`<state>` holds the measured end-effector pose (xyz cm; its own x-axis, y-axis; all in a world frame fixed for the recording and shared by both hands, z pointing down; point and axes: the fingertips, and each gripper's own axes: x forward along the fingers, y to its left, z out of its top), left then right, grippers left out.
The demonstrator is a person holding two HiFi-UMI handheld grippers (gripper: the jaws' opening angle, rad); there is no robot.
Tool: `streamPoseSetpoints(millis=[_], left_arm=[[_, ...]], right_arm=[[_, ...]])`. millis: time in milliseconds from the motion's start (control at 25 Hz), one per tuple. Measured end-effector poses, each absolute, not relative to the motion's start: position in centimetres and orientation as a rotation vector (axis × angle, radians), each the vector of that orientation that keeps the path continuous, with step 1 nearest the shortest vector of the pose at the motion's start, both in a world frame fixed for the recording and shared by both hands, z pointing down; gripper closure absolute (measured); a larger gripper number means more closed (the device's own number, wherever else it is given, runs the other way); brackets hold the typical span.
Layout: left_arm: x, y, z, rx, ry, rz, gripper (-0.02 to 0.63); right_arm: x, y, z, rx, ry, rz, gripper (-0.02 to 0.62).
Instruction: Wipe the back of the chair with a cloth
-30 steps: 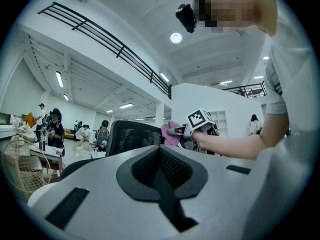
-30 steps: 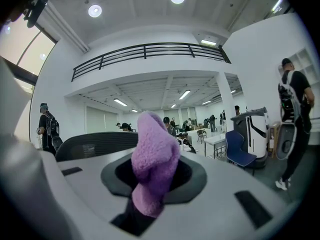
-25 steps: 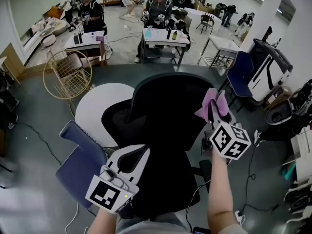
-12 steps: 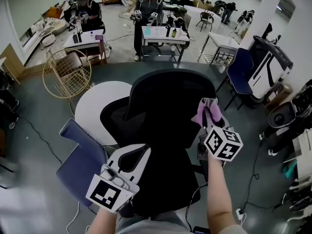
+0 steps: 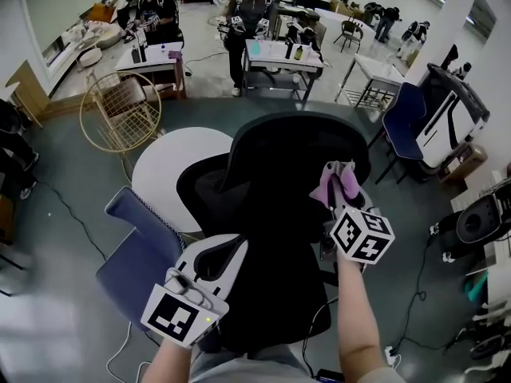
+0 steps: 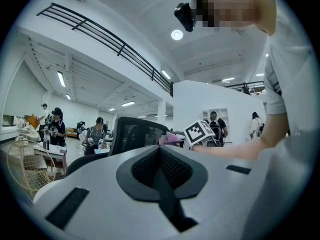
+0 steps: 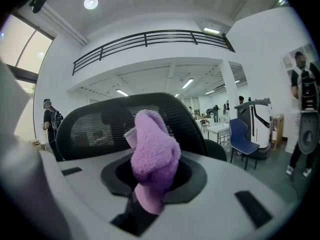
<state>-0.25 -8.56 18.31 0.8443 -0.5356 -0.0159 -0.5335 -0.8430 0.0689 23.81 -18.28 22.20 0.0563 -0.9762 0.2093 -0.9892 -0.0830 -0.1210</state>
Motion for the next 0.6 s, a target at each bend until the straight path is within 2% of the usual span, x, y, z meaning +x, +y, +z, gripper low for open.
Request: streamPoseSetpoints(millis=[600], left_arm=[[-2.9,-8.6,18.6,2.927,-0.925,-0.042,0.594]], right_arm=[[13.3,-20.4,21.9,2.011,-2.293,0.324,0.489]])
